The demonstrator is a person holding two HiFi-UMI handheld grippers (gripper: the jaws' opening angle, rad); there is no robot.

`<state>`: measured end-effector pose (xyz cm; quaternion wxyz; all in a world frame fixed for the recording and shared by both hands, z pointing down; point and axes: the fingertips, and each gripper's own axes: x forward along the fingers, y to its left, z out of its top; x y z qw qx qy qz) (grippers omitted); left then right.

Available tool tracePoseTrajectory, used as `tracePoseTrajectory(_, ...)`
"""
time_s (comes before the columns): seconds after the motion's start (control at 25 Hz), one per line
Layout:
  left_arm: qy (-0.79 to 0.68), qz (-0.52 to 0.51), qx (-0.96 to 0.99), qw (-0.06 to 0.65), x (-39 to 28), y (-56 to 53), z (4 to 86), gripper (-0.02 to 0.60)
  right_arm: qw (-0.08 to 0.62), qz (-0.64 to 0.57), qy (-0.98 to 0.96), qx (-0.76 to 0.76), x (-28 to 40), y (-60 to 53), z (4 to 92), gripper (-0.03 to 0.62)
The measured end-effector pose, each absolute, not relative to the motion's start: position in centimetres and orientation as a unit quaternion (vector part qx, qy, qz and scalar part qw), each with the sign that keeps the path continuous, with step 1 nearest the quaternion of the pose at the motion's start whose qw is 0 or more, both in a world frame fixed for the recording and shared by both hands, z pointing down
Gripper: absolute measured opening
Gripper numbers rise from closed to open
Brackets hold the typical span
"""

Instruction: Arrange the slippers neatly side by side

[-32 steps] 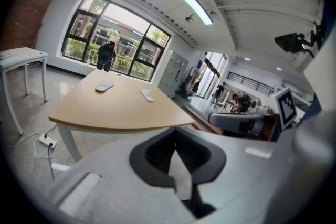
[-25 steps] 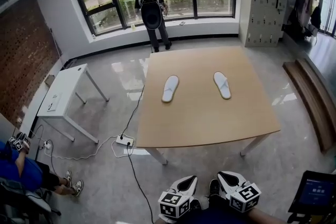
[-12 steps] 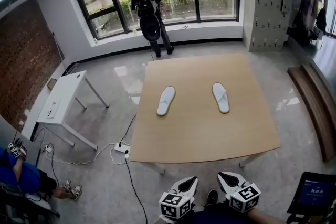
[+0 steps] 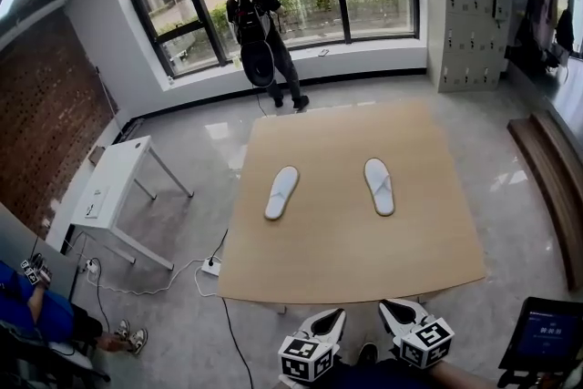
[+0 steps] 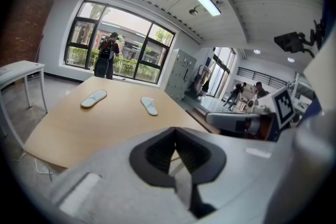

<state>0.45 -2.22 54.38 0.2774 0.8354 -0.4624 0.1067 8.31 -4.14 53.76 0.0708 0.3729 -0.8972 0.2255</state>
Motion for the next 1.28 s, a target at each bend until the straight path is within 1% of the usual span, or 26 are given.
tracePoseTrajectory(0.16, -0.464, 0.111, 0.832, 0.281, 1.8, -4.2, 55.1, 0.005, 0.067, 0.242, -0.895, 0.368, 9.4, -6.3, 54.4, 0.011)
tracePoseTrajectory(0.56, -0.449, 0.123, 0.833, 0.300, 1.5, -8.4, 56.6, 0.005, 0.086, 0.260, -0.884, 0.379, 9.2, -10.1, 55.9, 0.011)
tracePoseTrajectory(0.72, -0.435, 0.123, 0.841, 0.297, 0.4, -11.3, 56.7, 0.005, 0.084, 0.261, -0.873, 0.403, 8.6, -12.8, 55.9, 0.011)
tracePoseTrajectory(1.0, -0.409, 0.118, 0.859, 0.286, -3.0, -16.8, 55.9, 0.005, 0.083, 0.251, -0.863, 0.430, 5.4, -17.4, 55.6, 0.011)
tracePoseTrajectory(1.28, -0.389, 0.112, 0.867, 0.291, -5.7, -20.5, 56.4, 0.005, 0.092, 0.245, -0.855, 0.448, 2.9, -21.0, 55.6, 0.011)
